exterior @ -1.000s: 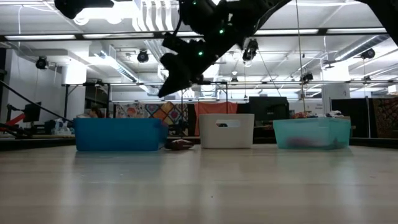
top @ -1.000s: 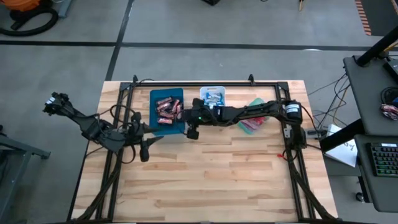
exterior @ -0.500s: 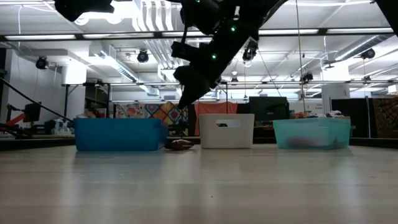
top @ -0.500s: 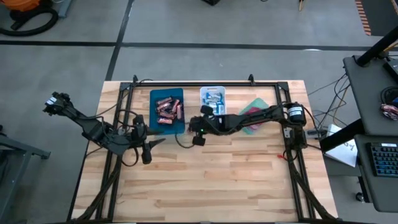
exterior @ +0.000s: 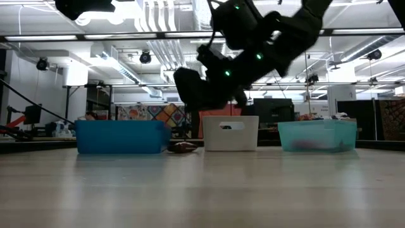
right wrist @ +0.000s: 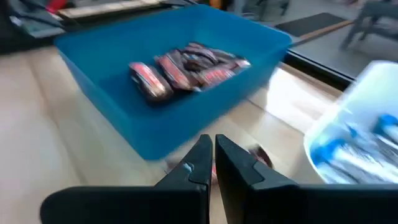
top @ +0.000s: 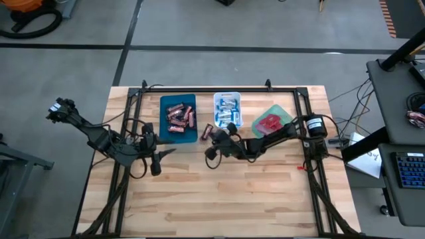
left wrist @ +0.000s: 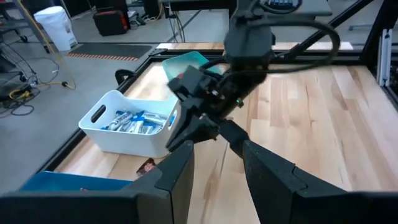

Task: Sort candy
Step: Put the brown chocolate into the blue bin

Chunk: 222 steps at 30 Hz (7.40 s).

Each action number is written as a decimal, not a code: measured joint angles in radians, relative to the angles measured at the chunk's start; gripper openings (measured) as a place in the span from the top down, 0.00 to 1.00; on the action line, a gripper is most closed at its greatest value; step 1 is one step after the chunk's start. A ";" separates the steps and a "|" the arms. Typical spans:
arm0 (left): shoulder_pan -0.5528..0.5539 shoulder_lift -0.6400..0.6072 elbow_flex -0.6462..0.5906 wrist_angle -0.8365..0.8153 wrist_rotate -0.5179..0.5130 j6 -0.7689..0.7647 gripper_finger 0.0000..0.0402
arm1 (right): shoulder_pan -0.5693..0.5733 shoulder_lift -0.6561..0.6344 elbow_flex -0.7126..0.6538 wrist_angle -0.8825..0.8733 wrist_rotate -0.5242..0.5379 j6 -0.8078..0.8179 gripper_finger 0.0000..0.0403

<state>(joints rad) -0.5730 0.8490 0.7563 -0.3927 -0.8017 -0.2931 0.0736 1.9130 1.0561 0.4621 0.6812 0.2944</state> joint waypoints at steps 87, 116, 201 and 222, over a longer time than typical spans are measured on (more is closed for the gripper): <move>-0.061 0.018 0.000 -0.087 0.027 -0.042 0.69 | 0.070 -0.034 0.467 -1.136 -0.409 0.630 0.95; -0.179 -0.036 0.000 -0.133 0.026 -0.030 0.69 | 0.063 0.250 0.621 -1.058 -0.261 0.819 0.52; -0.181 -0.116 0.000 -0.120 -0.056 -0.110 0.69 | -0.176 0.097 0.558 -0.520 -0.457 -0.433 0.83; -0.181 -0.114 0.000 -0.120 -0.074 -0.113 0.69 | -0.179 0.211 0.558 -0.377 -0.480 -0.497 0.61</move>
<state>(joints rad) -0.7540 0.7349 0.7567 -0.5129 -0.8752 -0.4057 -0.1055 2.1242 1.6138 0.0851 0.2015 -0.2024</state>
